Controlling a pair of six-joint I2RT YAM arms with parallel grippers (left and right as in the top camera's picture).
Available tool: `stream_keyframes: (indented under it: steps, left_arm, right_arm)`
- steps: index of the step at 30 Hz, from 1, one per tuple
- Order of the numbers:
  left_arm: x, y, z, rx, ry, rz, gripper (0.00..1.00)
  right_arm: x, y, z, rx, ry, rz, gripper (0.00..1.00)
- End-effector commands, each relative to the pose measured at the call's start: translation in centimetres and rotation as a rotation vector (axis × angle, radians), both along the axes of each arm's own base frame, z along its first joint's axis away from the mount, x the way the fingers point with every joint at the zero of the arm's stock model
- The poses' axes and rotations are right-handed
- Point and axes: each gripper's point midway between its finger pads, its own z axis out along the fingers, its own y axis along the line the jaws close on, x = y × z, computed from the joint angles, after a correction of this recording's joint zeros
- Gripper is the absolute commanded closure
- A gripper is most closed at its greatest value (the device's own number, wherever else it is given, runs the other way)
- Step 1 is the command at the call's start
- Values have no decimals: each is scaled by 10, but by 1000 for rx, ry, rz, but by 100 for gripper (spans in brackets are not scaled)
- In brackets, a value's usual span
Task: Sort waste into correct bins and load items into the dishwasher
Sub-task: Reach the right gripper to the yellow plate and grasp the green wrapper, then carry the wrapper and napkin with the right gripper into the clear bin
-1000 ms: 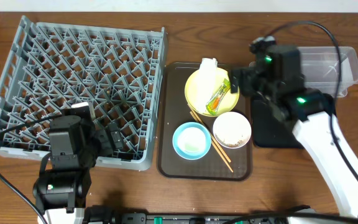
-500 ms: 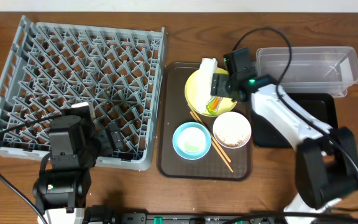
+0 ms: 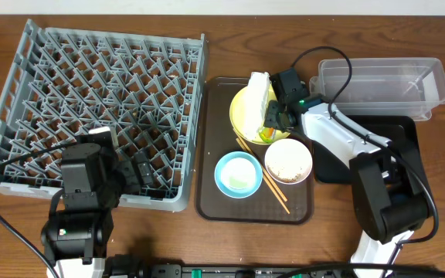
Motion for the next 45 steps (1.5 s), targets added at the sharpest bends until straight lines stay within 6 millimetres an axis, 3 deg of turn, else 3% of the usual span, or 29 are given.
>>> stream_keyframes:
  steps: [1,8,12,14,19,22,25,28,29,31,34,39,42,45]
  left_arm:
    - [2,-3,10,-12,-23,-6,2]
    - [2,-3,10,-12,-23,-6,2]
    - [2,-3,10,-12,-23,-6,2]
    - [2,-3,10,-12,-23,-6,2]
    - [2,-3,10,-12,-23,-6,2]
    - [2,-3,10,-12,-23,-6,2]
    - [2,-3,10,-12,-23,-6,2]
    - [2,-3,10,-12,-23,-6,2]
    - [2,-3,10,-12,-23,-6,2]
    - [2,-3,10,-12,-23,-6,2]
    - [2,-3,10,-12,-23,-6,2]
    - [2,-3,10,-12,-24,-6,2]
    - [2,-3,10,-12,-23,-6,2]
    - [2,-3,10,-12,-23,-6,2]
  right_arm:
    - [-3,0,-9,-17,28,-18,65]
    - [-1,-1,-1,-11,13,-23,93]
    - [6,-6,29,9,-55,-18,99]
    - [13,-14,56,1,-123,-1,99]
    - [28,-65,119,-62,-290,-127,99]
    - [34,-115,144,-44,-353,-348,99]
    - [39,-150,147,8,-375,-536,91]
    - [49,-174,147,44,-402,-620,88]
    - [57,-181,148,67,-423,-632,69]
    - [65,-185,148,78,-446,-618,43]
    - [82,-166,163,105,-509,-418,32]
    - [85,-86,183,241,-560,-7,29]
    - [70,-47,172,237,-509,136,28]
    - [53,-15,146,153,-431,217,27]
